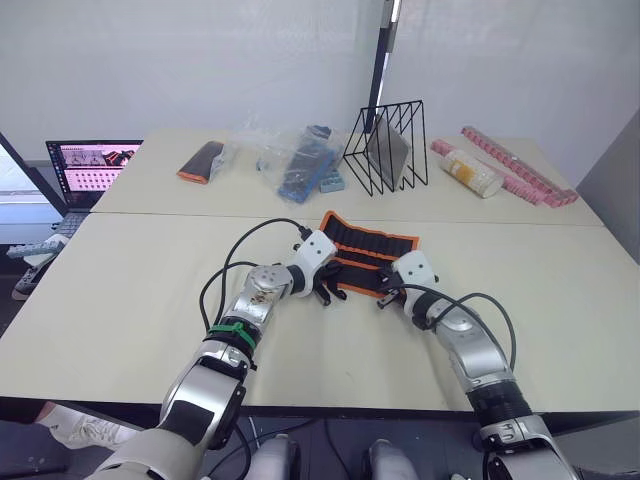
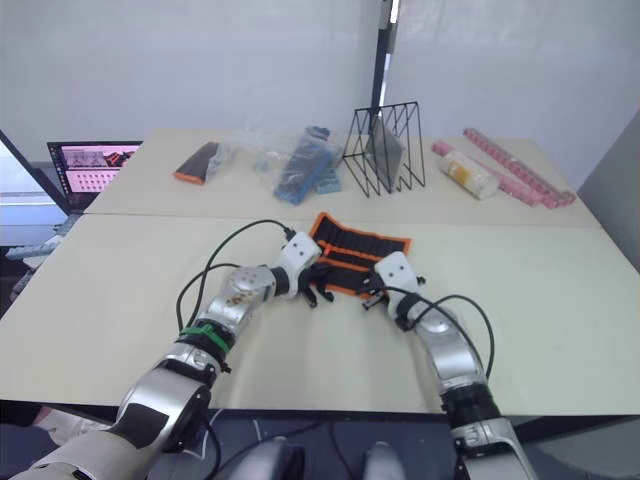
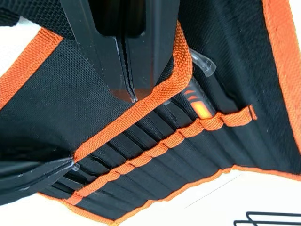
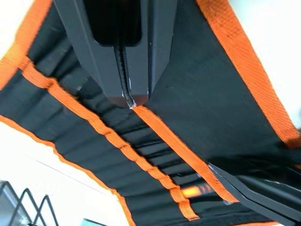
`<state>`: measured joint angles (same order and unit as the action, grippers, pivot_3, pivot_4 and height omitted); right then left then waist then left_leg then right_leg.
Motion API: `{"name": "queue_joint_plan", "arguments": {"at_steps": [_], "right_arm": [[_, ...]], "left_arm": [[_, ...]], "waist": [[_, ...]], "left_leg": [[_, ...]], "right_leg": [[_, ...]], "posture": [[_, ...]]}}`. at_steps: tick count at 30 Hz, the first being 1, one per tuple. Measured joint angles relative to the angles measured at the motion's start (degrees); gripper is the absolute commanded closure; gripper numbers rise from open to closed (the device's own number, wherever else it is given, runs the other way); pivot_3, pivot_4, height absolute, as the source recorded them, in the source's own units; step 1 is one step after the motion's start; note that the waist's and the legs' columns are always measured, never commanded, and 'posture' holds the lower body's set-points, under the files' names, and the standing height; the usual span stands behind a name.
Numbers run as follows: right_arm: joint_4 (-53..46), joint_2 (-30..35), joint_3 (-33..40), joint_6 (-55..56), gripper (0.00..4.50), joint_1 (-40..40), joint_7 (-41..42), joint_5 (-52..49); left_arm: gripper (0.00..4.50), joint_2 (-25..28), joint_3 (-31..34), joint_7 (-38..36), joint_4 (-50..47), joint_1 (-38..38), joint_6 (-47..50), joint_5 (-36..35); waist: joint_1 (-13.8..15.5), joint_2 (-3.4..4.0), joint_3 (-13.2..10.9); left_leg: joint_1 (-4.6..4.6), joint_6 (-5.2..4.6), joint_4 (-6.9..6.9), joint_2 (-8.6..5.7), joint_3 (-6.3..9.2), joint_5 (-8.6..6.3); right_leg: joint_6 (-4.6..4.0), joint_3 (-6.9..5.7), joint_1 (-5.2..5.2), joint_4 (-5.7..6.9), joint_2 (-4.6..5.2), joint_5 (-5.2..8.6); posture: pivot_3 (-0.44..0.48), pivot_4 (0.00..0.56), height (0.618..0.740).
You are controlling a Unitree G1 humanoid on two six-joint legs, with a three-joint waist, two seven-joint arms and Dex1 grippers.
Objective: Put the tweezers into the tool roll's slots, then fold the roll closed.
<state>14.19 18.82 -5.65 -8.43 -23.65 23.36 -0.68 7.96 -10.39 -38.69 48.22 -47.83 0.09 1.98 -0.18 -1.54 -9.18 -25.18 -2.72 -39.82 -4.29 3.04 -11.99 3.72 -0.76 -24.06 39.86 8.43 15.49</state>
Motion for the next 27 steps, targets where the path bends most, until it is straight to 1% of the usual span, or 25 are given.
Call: {"name": "queue_joint_plan", "arguments": {"at_steps": [8,11,14,17,19,21,22,23,25,26,27], "right_arm": [[-0.4,0.5,0.0,0.0,4.50,0.3,0.0,-0.1],[-2.7,1.5,1.0,-0.2,4.50,1.6,1.0,-1.4],[-6.9,4.3,4.2,-3.0,4.50,3.0,4.3,-5.0],[-14.9,5.9,8.0,-10.2,4.50,3.3,9.3,-13.7],[-18.6,7.5,9.8,-15.6,3.91,3.1,12.0,-19.0],[-19.3,9.3,11.9,-21.1,3.37,3.1,13.6,-23.2],[-19.3,10.0,12.9,-23.5,2.90,3.3,14.0,-24.6],[-19.2,10.7,13.9,-26.5,2.64,3.6,14.2,-26.3],[-19.2,11.6,15.4,-31.7,1.95,4.2,14.5,-28.9],[-19.2,11.8,15.7,-34.0,1.56,4.2,14.7,-30.2],[-19.2,11.7,15.9,-36.3,1.32,4.2,14.8,-31.6]], "left_arm": [[4.48,0.8,0.8,-0.3,-1.8,1.5,-0.1,-0.5],[4.48,2.2,2.4,-1.7,-3.9,3.1,-0.5,-2.4],[4.48,5.0,3.1,-3.8,-7.2,5.8,-3.6,-3.1],[4.48,6.5,3.3,-8.7,-16.9,7.5,-4.9,-6.6],[4.50,7.6,3.7,-12.1,-25.3,7.2,-3.0,-10.2],[4.50,10.2,4.7,-14.9,-31.1,7.2,1.0,-13.5],[4.50,11.8,5.0,-16.0,-32.8,7.7,3.0,-14.5],[4.50,14.0,5.7,-17.3,-34.8,8.7,5.6,-16.0],[4.50,17.1,7.4,-19.0,-37.2,10.8,10.5,-18.8],[3.92,18.6,8.1,-19.7,-38.2,11.7,12.9,-20.2],[3.72,20.2,8.9,-20.6,-39.3,12.7,15.1,-21.3]], "waist": [[0.0,0.00,0.0],[0.0,0.00,0.0],[-0.2,0.01,0.0],[-0.3,0.02,-0.1],[-0.2,0.03,-0.1],[-0.3,0.04,-0.1],[-0.4,0.04,-0.1],[-0.5,0.06,-0.1],[-0.8,0.13,-0.1],[-0.9,0.14,-0.1],[-0.9,0.15,-0.1]], "left_leg": [[0.00,0.00,0.00,0.00,0.00,0.00],[-0.03,0.00,0.02,0.00,-0.01,0.00],[-0.25,0.00,0.02,0.00,-0.02,0.00],[-0.51,0.00,0.02,0.04,0.02,0.00],[-0.47,-0.06,0.02,0.04,0.02,-0.05],[-0.38,-0.09,0.06,0.05,0.02,-0.06],[-0.37,-0.09,0.08,0.06,0.01,-0.06],[-0.37,-0.09,0.11,0.09,0.01,-0.06],[-0.35,-0.10,0.14,0.10,0.01,-0.06],[-0.36,-0.10,0.15,0.12,0.01,-0.06],[-0.35,-0.10,0.15,0.13,0.01,-0.06]], "right_leg": [[0.00,0.00,0.00,0.00,0.00,0.00],[0.00,0.04,-0.01,0.00,0.01,0.00],[-0.01,0.06,-0.19,0.01,0.01,0.00],[-0.02,0.01,-0.36,-0.03,0.01,-0.01],[-0.02,0.00,-0.25,-0.17,0.01,-0.01],[-0.02,0.01,-0.19,-0.23,0.01,-0.01],[-0.02,0.01,-0.20,-0.23,0.00,-0.01],[-0.02,0.01,-0.21,-0.23,-0.02,-0.01],[-0.02,0.03,-0.23,-0.23,-0.03,-0.01],[-0.02,0.04,-0.24,-0.23,-0.05,-0.01],[-0.02,0.03,-0.24,-0.23,-0.07,0.00]], "posture": [[0.000,0.150,0.687],[0.000,0.150,0.687],[0.000,0.150,0.687],[0.000,0.150,0.687],[0.000,0.150,0.687],[0.000,0.150,0.687],[0.000,0.150,0.687],[0.000,0.150,0.687],[0.000,0.150,0.687],[0.000,0.150,0.687],[0.000,0.150,0.687]]}}
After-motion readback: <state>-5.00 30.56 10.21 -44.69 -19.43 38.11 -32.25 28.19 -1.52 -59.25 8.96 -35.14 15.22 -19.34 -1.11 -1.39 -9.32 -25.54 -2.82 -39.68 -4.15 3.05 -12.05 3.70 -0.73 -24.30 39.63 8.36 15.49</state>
